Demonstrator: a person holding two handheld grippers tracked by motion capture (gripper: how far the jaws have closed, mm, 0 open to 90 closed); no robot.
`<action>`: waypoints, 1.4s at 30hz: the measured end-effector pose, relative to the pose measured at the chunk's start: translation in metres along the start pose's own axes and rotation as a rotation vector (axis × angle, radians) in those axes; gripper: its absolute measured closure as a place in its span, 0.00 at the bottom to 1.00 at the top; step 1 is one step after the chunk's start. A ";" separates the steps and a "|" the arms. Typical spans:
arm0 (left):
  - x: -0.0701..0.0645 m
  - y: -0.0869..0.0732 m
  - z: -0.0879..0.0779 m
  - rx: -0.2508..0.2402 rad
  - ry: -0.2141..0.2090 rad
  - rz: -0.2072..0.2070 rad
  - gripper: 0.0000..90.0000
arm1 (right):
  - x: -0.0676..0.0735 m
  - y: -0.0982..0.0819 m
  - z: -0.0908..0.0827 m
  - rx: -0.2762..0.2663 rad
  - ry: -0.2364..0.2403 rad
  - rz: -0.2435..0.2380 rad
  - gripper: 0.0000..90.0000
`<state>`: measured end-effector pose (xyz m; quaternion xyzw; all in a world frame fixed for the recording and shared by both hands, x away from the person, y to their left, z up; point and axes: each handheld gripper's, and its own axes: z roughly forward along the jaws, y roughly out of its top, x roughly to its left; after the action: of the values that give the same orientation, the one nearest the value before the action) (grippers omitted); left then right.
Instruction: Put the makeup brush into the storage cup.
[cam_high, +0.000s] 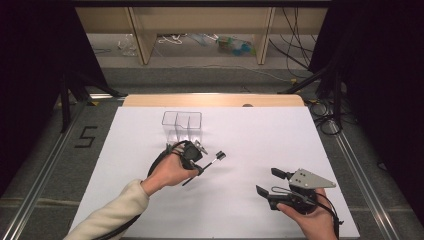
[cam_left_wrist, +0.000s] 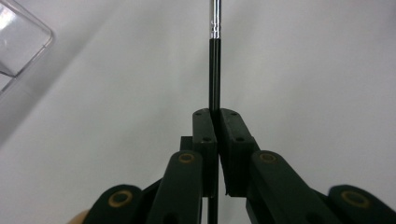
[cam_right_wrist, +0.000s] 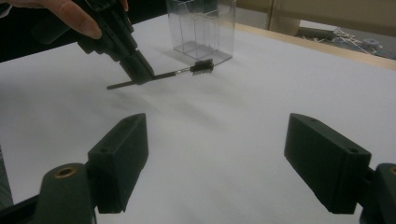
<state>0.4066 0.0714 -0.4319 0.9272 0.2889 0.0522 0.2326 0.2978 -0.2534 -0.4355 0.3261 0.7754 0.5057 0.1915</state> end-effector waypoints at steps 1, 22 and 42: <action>0.000 0.000 0.000 0.000 0.000 0.000 0.95 | 0.000 0.000 0.000 0.003 0.004 0.004 0.25; 0.000 -0.010 -0.011 -0.205 -0.007 -0.029 0.95 | 0.000 -0.001 0.002 -0.015 0.002 0.003 0.25; 0.001 -0.029 -0.021 -0.457 -0.009 -0.074 0.95 | 0.000 -0.001 0.003 -0.016 0.007 0.007 0.25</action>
<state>0.3882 0.1012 -0.4268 0.8396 0.3022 0.1034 0.4394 0.2995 -0.2518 -0.4376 0.3257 0.7708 0.5136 0.1896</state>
